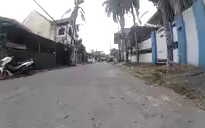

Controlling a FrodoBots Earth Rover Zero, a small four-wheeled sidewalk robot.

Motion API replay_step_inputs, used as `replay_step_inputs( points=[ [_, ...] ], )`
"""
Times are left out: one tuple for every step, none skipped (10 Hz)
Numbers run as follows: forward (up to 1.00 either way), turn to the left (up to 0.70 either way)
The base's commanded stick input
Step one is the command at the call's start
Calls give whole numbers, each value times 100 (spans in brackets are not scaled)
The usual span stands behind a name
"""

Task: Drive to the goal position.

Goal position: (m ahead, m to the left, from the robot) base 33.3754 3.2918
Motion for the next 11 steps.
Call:
replay_step_inputs(
  points=[
    [100,-39],
    [100,-9],
    [100,1],
    [100,1],
    [100,1],
    [100,1],
    [100,1],
    [100,1],
    [100,1],
    [100,1],
    [100,1]
  ],
)
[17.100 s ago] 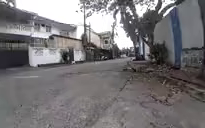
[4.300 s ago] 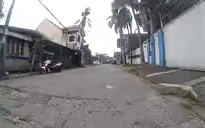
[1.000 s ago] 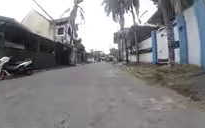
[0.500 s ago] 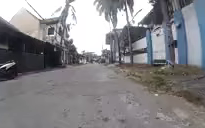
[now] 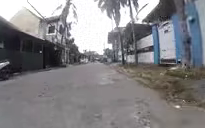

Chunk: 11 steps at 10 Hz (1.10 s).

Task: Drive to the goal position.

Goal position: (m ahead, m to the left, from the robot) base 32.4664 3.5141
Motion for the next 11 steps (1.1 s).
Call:
replay_step_inputs(
  points=[
    [100,1],
    [100,1],
    [100,1],
    [100,1],
    [100,1],
    [100,1],
    [100,1],
    [100,1],
    [100,1],
    [100,1],
    [100,1]
  ],
)
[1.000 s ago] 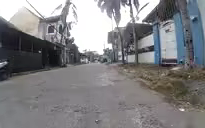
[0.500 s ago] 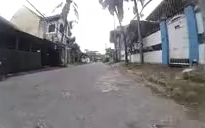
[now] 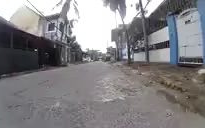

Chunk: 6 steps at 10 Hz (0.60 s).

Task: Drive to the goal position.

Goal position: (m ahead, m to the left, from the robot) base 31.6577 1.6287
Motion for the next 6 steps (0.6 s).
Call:
replay_step_inputs(
  points=[
    [100,1],
    [100,1],
    [100,1],
    [100,1],
    [100,1],
    [100,1]
  ],
)
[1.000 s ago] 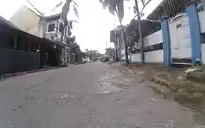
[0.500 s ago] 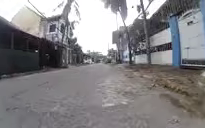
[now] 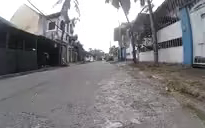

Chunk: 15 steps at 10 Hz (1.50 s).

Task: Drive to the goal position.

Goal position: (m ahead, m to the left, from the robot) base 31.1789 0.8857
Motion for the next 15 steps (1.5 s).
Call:
replay_step_inputs(
  points=[
    [100,1],
    [100,1],
    [100,1],
    [100,1],
    [100,1],
    [100,1],
    [100,1],
    [100,1],
    [100,1],
    [100,1],
    [100,1],
    [100,1],
    [100,1],
    [100,1],
    [100,1]
  ],
)
